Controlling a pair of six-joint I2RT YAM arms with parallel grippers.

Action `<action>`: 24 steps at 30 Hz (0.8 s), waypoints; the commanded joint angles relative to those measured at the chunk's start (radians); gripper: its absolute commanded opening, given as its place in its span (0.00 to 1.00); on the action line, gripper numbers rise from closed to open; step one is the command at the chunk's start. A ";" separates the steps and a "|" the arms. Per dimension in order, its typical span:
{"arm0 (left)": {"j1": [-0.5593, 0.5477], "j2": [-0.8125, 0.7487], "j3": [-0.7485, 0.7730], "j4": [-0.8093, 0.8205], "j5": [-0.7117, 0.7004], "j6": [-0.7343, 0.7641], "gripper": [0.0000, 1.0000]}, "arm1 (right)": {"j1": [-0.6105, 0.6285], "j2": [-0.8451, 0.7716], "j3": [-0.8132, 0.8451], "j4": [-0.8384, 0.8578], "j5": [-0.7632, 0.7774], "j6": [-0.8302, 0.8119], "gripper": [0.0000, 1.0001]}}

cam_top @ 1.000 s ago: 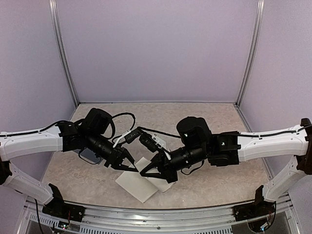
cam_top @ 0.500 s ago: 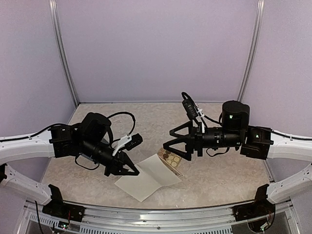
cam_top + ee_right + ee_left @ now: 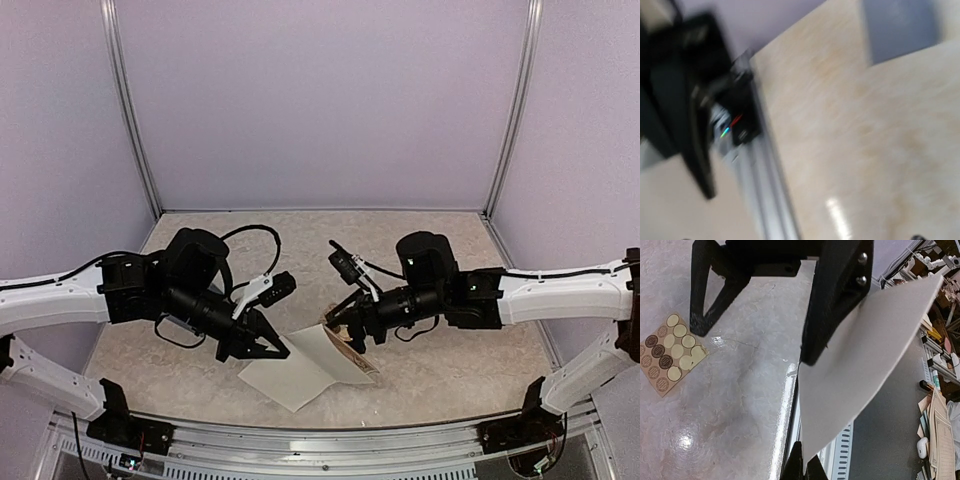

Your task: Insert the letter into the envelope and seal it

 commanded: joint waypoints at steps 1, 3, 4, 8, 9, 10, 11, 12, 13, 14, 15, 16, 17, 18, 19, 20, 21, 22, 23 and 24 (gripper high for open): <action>-0.009 0.017 0.039 0.006 0.011 0.011 0.00 | 0.058 0.052 0.064 0.055 -0.169 -0.050 0.91; -0.010 0.020 0.042 0.003 0.013 0.013 0.00 | 0.073 0.067 0.067 0.076 -0.197 -0.050 0.91; -0.009 0.023 0.043 0.003 0.015 0.013 0.00 | 0.078 0.074 0.066 0.089 -0.206 -0.047 0.91; -0.009 0.027 0.049 -0.001 0.026 0.015 0.00 | 0.094 0.104 0.054 0.169 -0.227 -0.012 0.88; -0.010 0.029 0.051 -0.001 0.027 0.015 0.00 | 0.097 0.112 0.052 0.190 -0.236 -0.004 0.88; -0.009 0.029 0.052 -0.001 0.029 0.016 0.00 | 0.100 0.122 0.054 0.198 -0.236 -0.001 0.88; -0.009 0.027 0.052 -0.001 0.031 0.016 0.00 | 0.103 0.130 0.056 0.206 -0.239 0.002 0.87; -0.010 0.026 0.053 0.000 0.034 0.016 0.00 | 0.105 0.139 0.059 0.211 -0.241 0.003 0.86; -0.010 0.025 0.053 0.001 0.039 0.016 0.00 | 0.106 0.146 0.061 0.214 -0.243 0.005 0.85; -0.010 0.025 0.052 0.001 0.043 0.016 0.00 | 0.107 0.153 0.063 0.221 -0.248 0.006 0.84; -0.009 0.025 0.053 0.001 0.046 0.015 0.00 | 0.110 0.161 0.065 0.226 -0.257 0.008 0.83; -0.010 0.025 0.053 0.000 0.048 0.015 0.00 | 0.111 0.167 0.067 0.228 -0.264 0.008 0.82; -0.009 0.025 0.052 -0.001 0.050 0.015 0.00 | 0.113 0.173 0.071 0.225 -0.269 0.006 0.80; -0.009 0.025 0.053 -0.002 0.051 0.015 0.00 | 0.114 0.179 0.077 0.220 -0.270 0.003 0.79; -0.010 0.024 0.051 -0.001 0.053 0.014 0.00 | 0.116 0.184 0.079 0.215 -0.272 0.000 0.77; -0.011 0.021 0.051 0.000 0.056 0.012 0.00 | 0.116 0.189 0.082 0.209 -0.274 -0.002 0.75; -0.009 0.021 0.051 0.002 0.059 0.012 0.00 | 0.118 0.195 0.083 0.205 -0.276 -0.005 0.73; -0.009 0.020 0.051 0.004 0.062 0.010 0.00 | 0.119 0.198 0.087 0.202 -0.276 -0.006 0.71; -0.009 0.018 0.051 0.004 0.063 0.009 0.00 | 0.120 0.200 0.088 0.199 -0.277 -0.008 0.69; -0.009 0.018 0.051 0.004 0.066 0.008 0.00 | 0.121 0.203 0.090 0.197 -0.277 -0.010 0.67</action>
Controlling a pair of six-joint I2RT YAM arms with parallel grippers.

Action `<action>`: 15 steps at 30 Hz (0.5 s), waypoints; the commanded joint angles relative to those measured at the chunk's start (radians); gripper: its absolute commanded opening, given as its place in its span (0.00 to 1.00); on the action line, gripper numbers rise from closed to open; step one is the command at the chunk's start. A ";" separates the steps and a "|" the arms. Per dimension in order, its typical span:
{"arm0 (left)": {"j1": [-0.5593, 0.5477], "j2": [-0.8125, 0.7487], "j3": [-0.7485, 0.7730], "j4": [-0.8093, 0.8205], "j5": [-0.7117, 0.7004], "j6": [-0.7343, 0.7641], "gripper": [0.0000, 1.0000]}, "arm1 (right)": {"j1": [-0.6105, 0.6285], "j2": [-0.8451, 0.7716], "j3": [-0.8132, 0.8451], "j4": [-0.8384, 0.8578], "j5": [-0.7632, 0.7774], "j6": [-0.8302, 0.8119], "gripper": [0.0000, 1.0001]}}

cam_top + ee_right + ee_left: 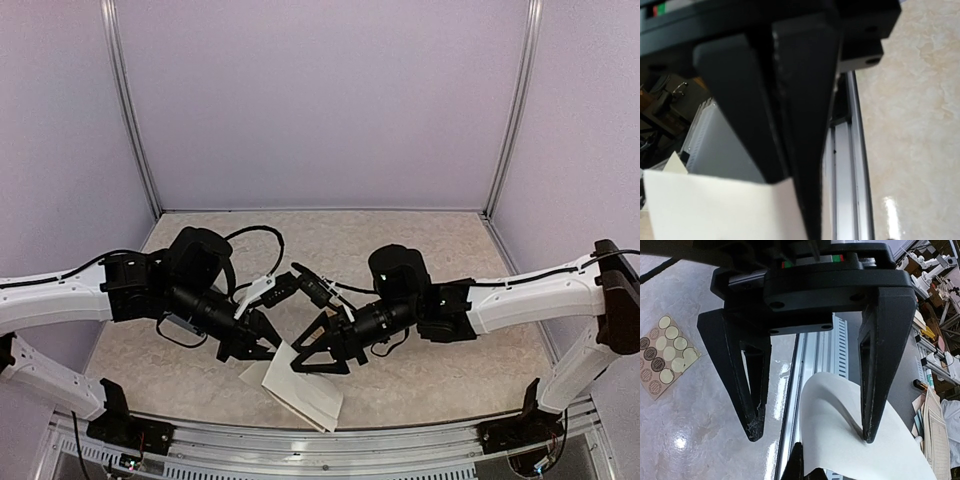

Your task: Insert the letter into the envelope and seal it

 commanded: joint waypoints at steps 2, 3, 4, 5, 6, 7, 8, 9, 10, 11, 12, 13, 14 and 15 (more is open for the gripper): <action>-0.006 -0.007 0.030 0.011 0.033 0.007 0.00 | 0.019 0.028 0.043 0.010 -0.025 -0.011 0.64; -0.006 -0.007 0.030 0.011 0.034 0.006 0.00 | 0.020 0.031 0.046 0.010 -0.030 -0.011 0.63; -0.005 -0.008 0.031 0.011 0.036 0.005 0.00 | 0.022 0.034 0.047 0.010 -0.033 -0.013 0.62; -0.006 -0.008 0.031 0.012 0.039 0.004 0.00 | 0.024 0.038 0.049 0.009 -0.036 -0.014 0.62; -0.006 -0.008 0.031 0.014 0.043 0.002 0.00 | 0.026 0.042 0.052 0.007 -0.041 -0.017 0.61; -0.005 -0.009 0.031 0.017 0.046 0.001 0.00 | 0.027 0.047 0.054 0.004 -0.044 -0.018 0.60; -0.004 -0.012 0.032 0.020 0.050 -0.001 0.00 | 0.027 0.051 0.054 0.002 -0.046 -0.017 0.59; -0.003 -0.013 0.033 0.023 0.056 -0.002 0.00 | 0.027 0.054 0.053 0.002 -0.048 -0.017 0.58; -0.003 -0.014 0.034 0.024 0.062 -0.003 0.00 | 0.028 0.055 0.051 0.007 -0.050 -0.016 0.58; -0.002 -0.015 0.034 0.024 0.068 -0.004 0.00 | 0.028 0.053 0.047 0.014 -0.054 -0.012 0.58; 0.002 -0.015 0.034 0.025 0.079 -0.006 0.00 | 0.028 0.050 0.042 0.020 -0.055 -0.010 0.58; 0.006 -0.016 0.032 0.026 0.090 -0.008 0.00 | 0.028 0.047 0.040 0.026 -0.057 -0.006 0.57; 0.011 -0.017 0.031 0.027 0.101 -0.011 0.00 | 0.027 0.044 0.036 0.029 -0.057 -0.003 0.57; 0.016 -0.019 0.027 0.030 0.109 -0.013 0.00 | 0.028 0.039 0.032 0.034 -0.056 -0.001 0.56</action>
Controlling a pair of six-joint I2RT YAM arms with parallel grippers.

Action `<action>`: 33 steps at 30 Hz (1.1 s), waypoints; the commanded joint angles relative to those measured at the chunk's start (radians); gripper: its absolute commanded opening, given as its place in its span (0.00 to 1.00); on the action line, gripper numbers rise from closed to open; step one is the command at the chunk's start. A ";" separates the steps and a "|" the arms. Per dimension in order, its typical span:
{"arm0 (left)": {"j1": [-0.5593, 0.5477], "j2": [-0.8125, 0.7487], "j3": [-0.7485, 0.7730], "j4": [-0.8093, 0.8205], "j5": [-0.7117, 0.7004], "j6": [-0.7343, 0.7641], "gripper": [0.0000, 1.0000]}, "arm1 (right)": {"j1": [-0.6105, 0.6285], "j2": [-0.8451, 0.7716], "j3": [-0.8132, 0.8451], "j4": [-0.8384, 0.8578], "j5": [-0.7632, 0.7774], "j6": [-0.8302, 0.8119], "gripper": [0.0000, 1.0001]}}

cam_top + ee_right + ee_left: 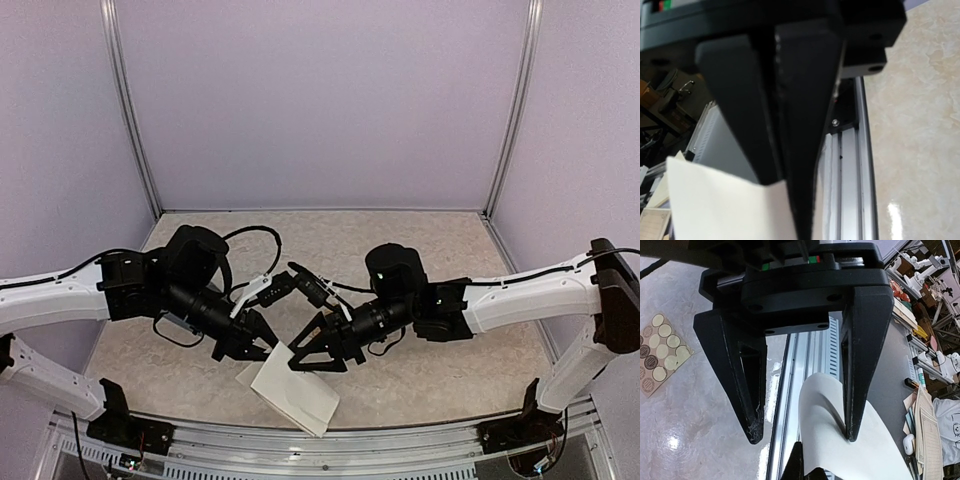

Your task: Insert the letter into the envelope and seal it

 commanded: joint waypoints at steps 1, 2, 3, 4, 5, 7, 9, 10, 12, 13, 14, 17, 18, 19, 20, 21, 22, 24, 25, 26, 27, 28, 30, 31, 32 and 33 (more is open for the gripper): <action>0.010 -0.006 0.023 0.049 0.075 -0.004 0.00 | 0.028 0.011 0.008 0.027 -0.026 0.016 0.55; 0.018 -0.008 0.019 0.052 0.082 -0.006 0.00 | 0.028 0.007 0.003 0.033 -0.026 0.022 0.54; 0.025 -0.013 0.015 0.053 0.089 -0.008 0.00 | 0.027 0.002 -0.003 0.042 -0.027 0.028 0.54; 0.033 -0.016 0.011 0.055 0.097 -0.009 0.00 | 0.027 -0.005 -0.008 0.049 -0.026 0.034 0.53; 0.040 -0.019 0.006 0.058 0.105 -0.011 0.00 | 0.028 -0.010 -0.013 0.053 -0.025 0.038 0.52; 0.050 -0.024 0.000 0.062 0.113 -0.013 0.00 | 0.028 -0.016 -0.025 0.061 -0.023 0.049 0.50; 0.060 -0.025 -0.006 0.067 0.125 -0.015 0.00 | 0.027 -0.019 -0.033 0.071 -0.026 0.058 0.49; 0.066 -0.025 -0.008 0.070 0.132 -0.017 0.00 | 0.028 -0.021 -0.037 0.076 -0.025 0.062 0.48; 0.076 -0.025 -0.012 0.073 0.143 -0.017 0.00 | 0.027 -0.022 -0.045 0.087 -0.026 0.072 0.46; 0.081 -0.026 -0.013 0.074 0.148 -0.017 0.00 | 0.028 -0.025 -0.049 0.090 -0.026 0.075 0.46; 0.084 -0.029 -0.015 0.076 0.150 -0.017 0.00 | 0.028 -0.027 -0.053 0.095 -0.026 0.079 0.44; 0.086 -0.029 -0.020 0.077 0.165 -0.018 0.00 | 0.028 -0.032 -0.054 0.098 -0.028 0.077 0.40; 0.086 -0.028 -0.021 0.077 0.175 -0.019 0.00 | 0.028 -0.030 -0.050 0.096 -0.034 0.076 0.39; 0.086 -0.026 -0.022 0.076 0.178 -0.019 0.00 | 0.028 -0.028 -0.046 0.094 -0.039 0.074 0.38; 0.085 -0.023 -0.022 0.074 0.184 -0.019 0.00 | 0.028 -0.023 -0.042 0.092 -0.045 0.071 0.36; 0.086 -0.022 -0.023 0.073 0.189 -0.019 0.00 | 0.028 -0.017 -0.034 0.089 -0.054 0.070 0.34; 0.087 -0.022 -0.022 0.073 0.193 -0.019 0.00 | 0.028 -0.011 -0.029 0.086 -0.064 0.068 0.32; 0.089 -0.024 -0.021 0.070 0.203 -0.018 0.00 | 0.027 0.000 -0.018 0.069 -0.083 0.058 0.30; 0.090 -0.023 -0.021 0.069 0.206 -0.020 0.00 | 0.027 0.004 -0.014 0.059 -0.093 0.053 0.28; 0.090 -0.023 -0.019 0.067 0.210 -0.019 0.00 | 0.028 0.006 -0.010 0.048 -0.097 0.049 0.27; 0.092 -0.023 -0.020 0.065 0.214 -0.019 0.00 | 0.029 0.007 -0.008 0.040 -0.104 0.046 0.25; 0.093 -0.022 -0.019 0.063 0.218 -0.017 0.00 | 0.028 0.008 -0.008 0.038 -0.113 0.044 0.24; 0.096 -0.018 -0.017 0.058 0.223 -0.014 0.00 | 0.028 0.008 -0.006 0.033 -0.129 0.042 0.22; 0.096 -0.017 -0.015 0.058 0.224 -0.015 0.00 | 0.028 0.009 -0.005 0.031 -0.136 0.042 0.21; 0.096 -0.016 -0.015 0.059 0.225 -0.014 0.00 | 0.028 0.011 -0.003 0.028 -0.142 0.042 0.21; 0.098 -0.016 -0.014 0.060 0.227 -0.015 0.00 | 0.028 0.017 -0.002 0.026 -0.148 0.042 0.21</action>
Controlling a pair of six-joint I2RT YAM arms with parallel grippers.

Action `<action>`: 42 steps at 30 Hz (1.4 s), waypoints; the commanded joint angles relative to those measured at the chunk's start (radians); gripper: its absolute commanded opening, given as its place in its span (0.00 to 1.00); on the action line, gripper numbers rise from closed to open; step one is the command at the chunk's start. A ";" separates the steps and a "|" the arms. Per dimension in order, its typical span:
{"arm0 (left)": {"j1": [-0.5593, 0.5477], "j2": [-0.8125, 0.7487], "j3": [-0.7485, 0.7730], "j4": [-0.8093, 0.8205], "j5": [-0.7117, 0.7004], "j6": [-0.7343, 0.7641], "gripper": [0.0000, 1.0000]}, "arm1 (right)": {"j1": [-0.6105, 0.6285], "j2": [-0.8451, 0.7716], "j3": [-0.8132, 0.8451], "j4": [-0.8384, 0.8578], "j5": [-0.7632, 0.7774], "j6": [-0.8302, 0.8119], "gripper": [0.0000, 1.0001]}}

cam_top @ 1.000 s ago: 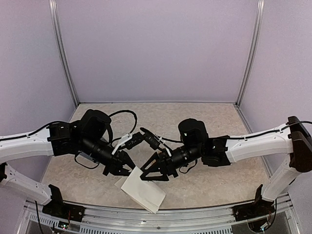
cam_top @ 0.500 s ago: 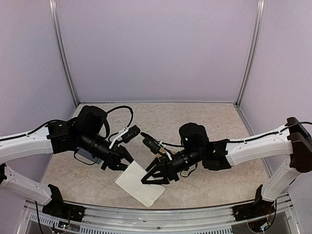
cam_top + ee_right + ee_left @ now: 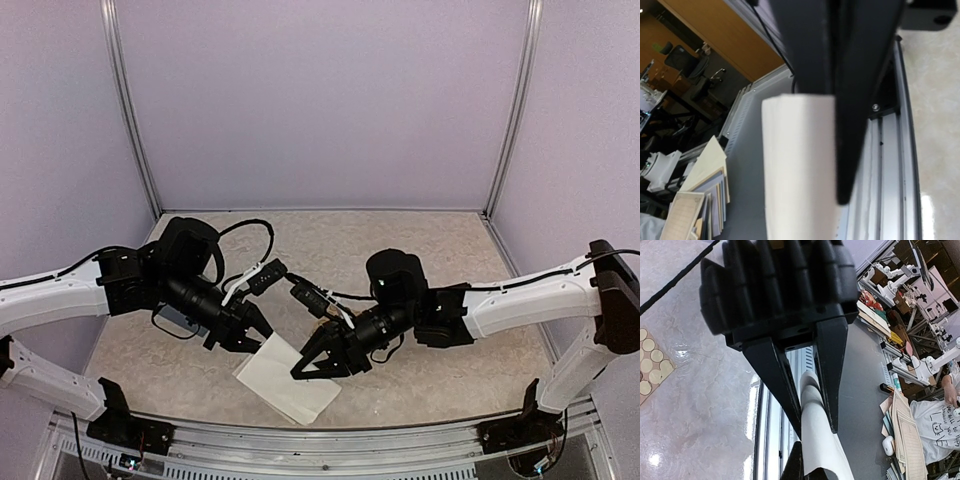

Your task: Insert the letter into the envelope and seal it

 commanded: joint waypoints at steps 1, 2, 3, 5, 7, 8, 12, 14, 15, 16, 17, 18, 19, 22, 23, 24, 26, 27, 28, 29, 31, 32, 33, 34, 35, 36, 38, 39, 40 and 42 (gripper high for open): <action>0.012 -0.007 0.003 0.008 0.033 0.000 0.00 | 0.007 0.022 0.027 -0.027 -0.057 -0.015 0.21; 0.014 -0.007 0.004 0.011 0.036 0.000 0.00 | 0.007 0.027 0.028 -0.028 -0.061 -0.016 0.20; 0.015 -0.007 0.004 0.011 0.038 0.000 0.00 | 0.008 0.031 0.029 -0.030 -0.065 -0.015 0.20; 0.016 -0.005 0.004 0.012 0.043 0.000 0.00 | 0.007 0.035 0.032 -0.030 -0.070 -0.016 0.19; 0.018 -0.004 0.004 0.011 0.047 0.001 0.00 | 0.008 0.041 0.035 -0.031 -0.078 -0.015 0.18; 0.018 -0.003 0.004 0.013 0.047 0.001 0.00 | 0.008 0.043 0.038 -0.031 -0.081 -0.015 0.18; 0.019 -0.004 0.004 0.015 0.048 0.001 0.00 | 0.008 0.046 0.041 -0.032 -0.088 -0.015 0.13; 0.021 -0.003 0.004 0.014 0.051 0.000 0.00 | 0.008 0.047 0.043 -0.037 -0.089 -0.018 0.10; 0.022 -0.002 0.003 0.013 0.052 0.001 0.00 | 0.008 0.047 0.042 -0.039 -0.091 -0.019 0.08; 0.024 -0.002 0.003 0.012 0.051 -0.001 0.00 | 0.008 0.047 0.043 -0.040 -0.091 -0.021 0.06; 0.028 -0.002 0.004 0.012 0.049 -0.003 0.00 | 0.007 0.046 0.041 -0.045 -0.089 -0.022 0.02; 0.034 -0.003 0.004 0.010 0.044 -0.008 0.05 | 0.008 0.046 0.041 -0.051 -0.084 -0.026 0.00; 0.040 -0.005 0.004 0.009 0.040 -0.013 0.12 | 0.008 0.043 0.041 -0.057 -0.079 -0.030 0.00; 0.065 -0.014 0.002 -0.003 0.035 -0.025 0.26 | 0.008 0.028 0.045 -0.091 -0.051 -0.052 0.00; 0.075 -0.020 0.000 -0.005 0.036 -0.033 0.30 | 0.008 0.022 0.048 -0.109 -0.037 -0.062 0.00; 0.085 -0.025 -0.005 -0.005 0.036 -0.038 0.36 | 0.007 0.017 0.052 -0.134 -0.023 -0.074 0.00; 0.103 -0.038 -0.013 0.006 0.037 -0.054 0.48 | 0.008 0.010 0.064 -0.177 0.009 -0.099 0.00; 0.110 -0.044 -0.017 0.018 0.042 -0.065 0.53 | 0.008 0.007 0.072 -0.195 0.028 -0.109 0.00; 0.118 -0.051 -0.022 0.028 0.050 -0.077 0.58 | 0.007 0.005 0.078 -0.214 0.048 -0.120 0.00; 0.124 -0.055 -0.026 0.039 0.058 -0.088 0.64 | 0.008 0.002 0.082 -0.230 0.063 -0.131 0.00; 0.131 -0.059 -0.034 0.066 0.079 -0.117 0.70 | 0.008 -0.003 0.093 -0.255 0.096 -0.145 0.00; 0.131 -0.059 -0.039 0.080 0.094 -0.131 0.72 | 0.008 -0.007 0.095 -0.261 0.107 -0.150 0.00; 0.131 -0.058 -0.043 0.097 0.105 -0.143 0.74 | 0.007 -0.009 0.098 -0.264 0.115 -0.155 0.00; 0.132 -0.057 -0.047 0.110 0.113 -0.153 0.75 | 0.007 -0.011 0.101 -0.270 0.126 -0.159 0.00; 0.133 -0.055 -0.050 0.117 0.116 -0.159 0.75 | 0.008 -0.013 0.102 -0.276 0.135 -0.164 0.00; 0.135 -0.055 -0.050 0.120 0.116 -0.161 0.76 | 0.008 -0.015 0.102 -0.281 0.144 -0.168 0.00; 0.144 -0.059 -0.055 0.130 0.110 -0.169 0.78 | 0.008 -0.016 0.106 -0.289 0.158 -0.172 0.00; 0.146 -0.061 -0.056 0.139 0.105 -0.178 0.79 | 0.007 -0.016 0.108 -0.291 0.160 -0.172 0.00; 0.147 -0.062 -0.060 0.146 0.095 -0.186 0.80 | 0.008 -0.018 0.111 -0.293 0.167 -0.175 0.00; 0.146 -0.054 -0.065 0.153 0.080 -0.200 0.80 | 0.007 -0.020 0.114 -0.297 0.175 -0.178 0.00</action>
